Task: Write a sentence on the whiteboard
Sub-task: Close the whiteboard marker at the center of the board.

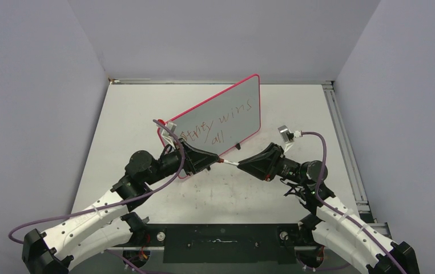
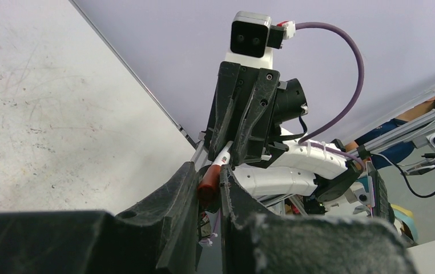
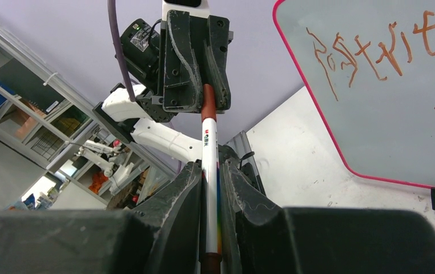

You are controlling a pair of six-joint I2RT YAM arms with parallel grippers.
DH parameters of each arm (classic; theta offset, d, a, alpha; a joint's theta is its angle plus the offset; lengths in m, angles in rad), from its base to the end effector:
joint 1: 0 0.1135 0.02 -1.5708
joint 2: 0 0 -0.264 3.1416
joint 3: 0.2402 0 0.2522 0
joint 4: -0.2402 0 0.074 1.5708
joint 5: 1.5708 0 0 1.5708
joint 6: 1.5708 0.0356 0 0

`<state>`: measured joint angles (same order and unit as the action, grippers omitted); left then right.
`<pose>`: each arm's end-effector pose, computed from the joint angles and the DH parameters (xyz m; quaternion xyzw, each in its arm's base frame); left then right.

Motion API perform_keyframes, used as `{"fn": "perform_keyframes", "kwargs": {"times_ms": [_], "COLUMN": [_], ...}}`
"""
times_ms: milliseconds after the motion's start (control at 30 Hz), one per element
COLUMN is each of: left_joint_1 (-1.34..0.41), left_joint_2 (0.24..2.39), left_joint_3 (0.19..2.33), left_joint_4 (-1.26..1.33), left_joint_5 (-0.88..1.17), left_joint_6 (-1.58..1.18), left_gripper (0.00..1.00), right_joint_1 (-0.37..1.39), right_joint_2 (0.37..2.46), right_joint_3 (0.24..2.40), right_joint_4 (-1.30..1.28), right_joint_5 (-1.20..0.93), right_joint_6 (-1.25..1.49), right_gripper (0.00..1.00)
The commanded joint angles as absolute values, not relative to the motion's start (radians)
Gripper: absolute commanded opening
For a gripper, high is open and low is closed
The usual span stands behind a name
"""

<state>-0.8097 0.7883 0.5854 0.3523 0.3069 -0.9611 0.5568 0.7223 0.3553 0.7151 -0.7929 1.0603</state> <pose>0.1251 -0.1469 0.3262 0.0668 0.6516 -0.6430 0.3969 0.1268 0.1088 0.2899 -0.1743 0.5915 0.6994 0.3613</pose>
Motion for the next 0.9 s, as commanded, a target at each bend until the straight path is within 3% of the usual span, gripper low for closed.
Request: {"fn": "perform_keyframes", "kwargs": {"times_ms": [0, 867], "left_joint_1": [-0.852, -0.997], "left_joint_2": [0.809, 0.894], "left_joint_3": [0.581, 0.603], "left_joint_4": [0.384, 0.381], "left_joint_5": [0.352, 0.329], "left_joint_6": [-0.938, -0.884], "left_gripper": [0.0, 0.0], "right_joint_1": [0.563, 0.575], "right_joint_2": [0.728, 0.776], "right_joint_3": [0.355, 0.364], "right_joint_4": [0.823, 0.934], "right_joint_5": [-0.739, -0.691], "right_joint_6": [1.064, 1.084], "right_gripper": [0.05, 0.05]}}
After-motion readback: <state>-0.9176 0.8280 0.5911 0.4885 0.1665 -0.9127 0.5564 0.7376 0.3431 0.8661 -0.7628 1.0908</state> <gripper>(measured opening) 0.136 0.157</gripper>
